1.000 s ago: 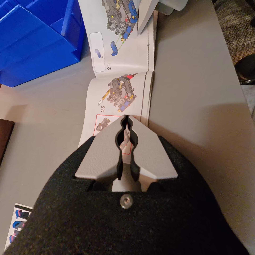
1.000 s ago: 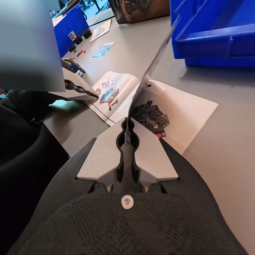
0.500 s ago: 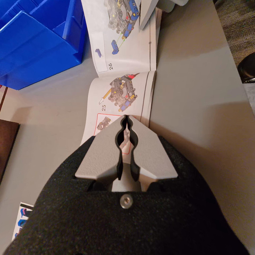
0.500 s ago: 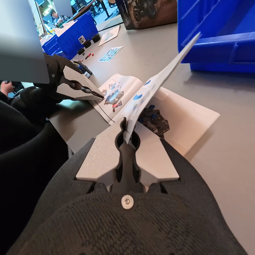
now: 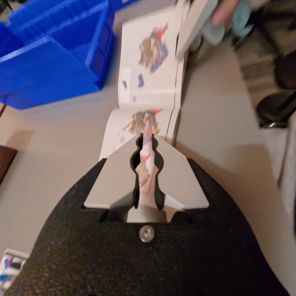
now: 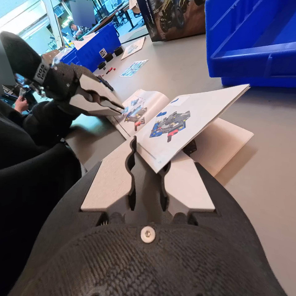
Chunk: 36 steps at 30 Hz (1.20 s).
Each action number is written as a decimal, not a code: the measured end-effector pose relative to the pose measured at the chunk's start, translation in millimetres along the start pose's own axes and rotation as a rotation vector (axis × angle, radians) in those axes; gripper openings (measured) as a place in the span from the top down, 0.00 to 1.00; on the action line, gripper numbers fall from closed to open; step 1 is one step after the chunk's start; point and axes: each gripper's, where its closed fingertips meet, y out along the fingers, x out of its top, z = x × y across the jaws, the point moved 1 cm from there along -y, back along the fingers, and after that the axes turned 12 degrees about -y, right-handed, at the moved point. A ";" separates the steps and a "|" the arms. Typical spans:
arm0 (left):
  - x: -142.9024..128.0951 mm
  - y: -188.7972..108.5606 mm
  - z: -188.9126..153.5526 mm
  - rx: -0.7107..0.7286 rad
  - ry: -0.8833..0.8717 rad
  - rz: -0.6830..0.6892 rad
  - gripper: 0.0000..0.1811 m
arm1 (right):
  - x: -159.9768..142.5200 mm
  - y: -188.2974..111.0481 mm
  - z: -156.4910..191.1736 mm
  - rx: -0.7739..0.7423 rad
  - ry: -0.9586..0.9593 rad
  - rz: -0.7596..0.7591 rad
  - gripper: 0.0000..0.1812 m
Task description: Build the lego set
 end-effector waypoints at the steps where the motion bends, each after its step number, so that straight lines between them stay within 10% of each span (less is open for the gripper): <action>1: 16.2 0.9 -8.5 -0.037 -0.021 -0.050 0.94 | -0.9 -2.0 1.9 0.013 -0.009 0.004 0.85; 12: 49.9 69.1 -46.3 -0.012 0.131 0.062 0.87 | -18.9 -3.7 4.1 -0.025 -0.254 0.162 0.96; 36: 30.8 79.7 -10.7 0.127 0.166 0.192 1.00 | -18.0 -8.6 -27.5 -0.288 -0.396 0.230 1.00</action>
